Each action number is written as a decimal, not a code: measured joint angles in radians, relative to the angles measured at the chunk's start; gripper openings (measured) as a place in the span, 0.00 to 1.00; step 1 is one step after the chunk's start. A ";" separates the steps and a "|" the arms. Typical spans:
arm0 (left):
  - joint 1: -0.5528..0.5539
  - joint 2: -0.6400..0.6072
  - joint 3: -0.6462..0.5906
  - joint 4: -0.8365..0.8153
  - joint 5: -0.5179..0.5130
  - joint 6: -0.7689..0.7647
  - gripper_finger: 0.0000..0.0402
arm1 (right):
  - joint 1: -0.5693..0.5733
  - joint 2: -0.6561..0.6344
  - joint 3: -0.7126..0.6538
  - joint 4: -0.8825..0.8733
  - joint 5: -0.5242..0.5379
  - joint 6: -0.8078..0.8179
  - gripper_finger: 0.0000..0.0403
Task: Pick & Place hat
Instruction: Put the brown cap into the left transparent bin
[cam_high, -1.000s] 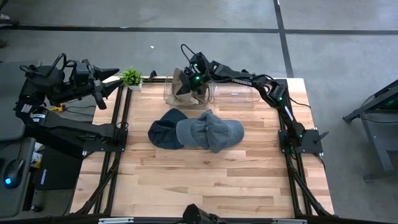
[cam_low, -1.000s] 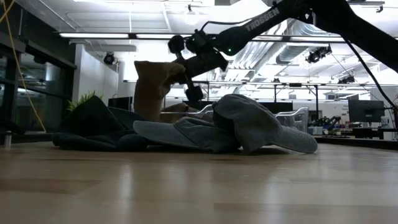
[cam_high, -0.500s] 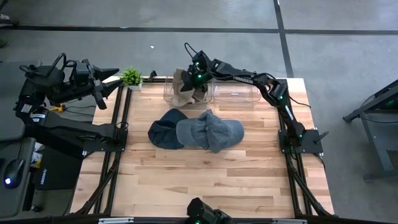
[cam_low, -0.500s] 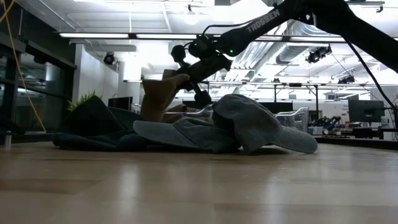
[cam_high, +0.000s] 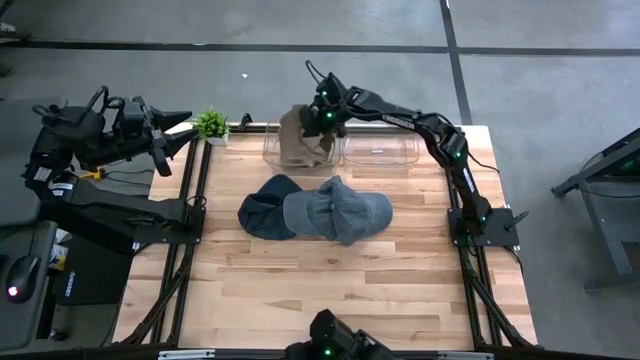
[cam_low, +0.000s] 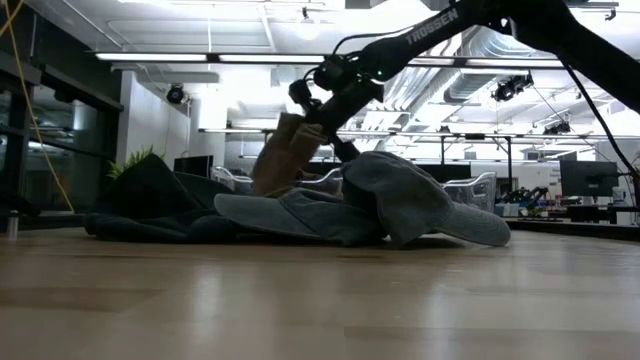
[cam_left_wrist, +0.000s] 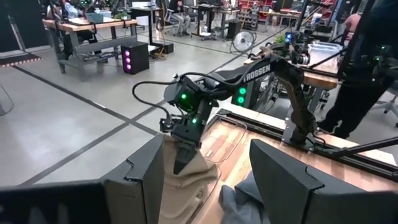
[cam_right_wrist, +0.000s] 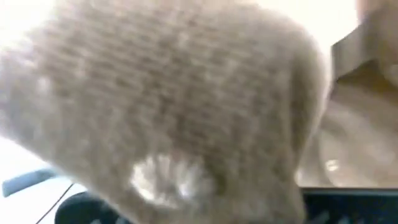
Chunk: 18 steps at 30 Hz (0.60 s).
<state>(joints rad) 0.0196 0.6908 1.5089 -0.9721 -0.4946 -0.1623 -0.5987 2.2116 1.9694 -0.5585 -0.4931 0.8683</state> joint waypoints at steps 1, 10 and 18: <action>0.000 0.000 0.000 -0.004 -0.001 0.000 0.48 | 0.000 0.000 0.001 -0.012 0.011 -0.009 0.00; 0.000 0.000 0.000 -0.005 -0.013 0.000 0.48 | 0.026 0.000 -0.003 -0.145 0.137 -0.056 0.00; 0.000 0.000 0.000 -0.005 -0.014 -0.004 0.48 | 0.043 0.000 -0.003 -0.126 0.235 -0.046 0.00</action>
<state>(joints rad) 0.0196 0.6910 1.5089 -0.9768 -0.5083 -0.1661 -0.5557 2.2116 1.9659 -0.6843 -0.2578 0.8227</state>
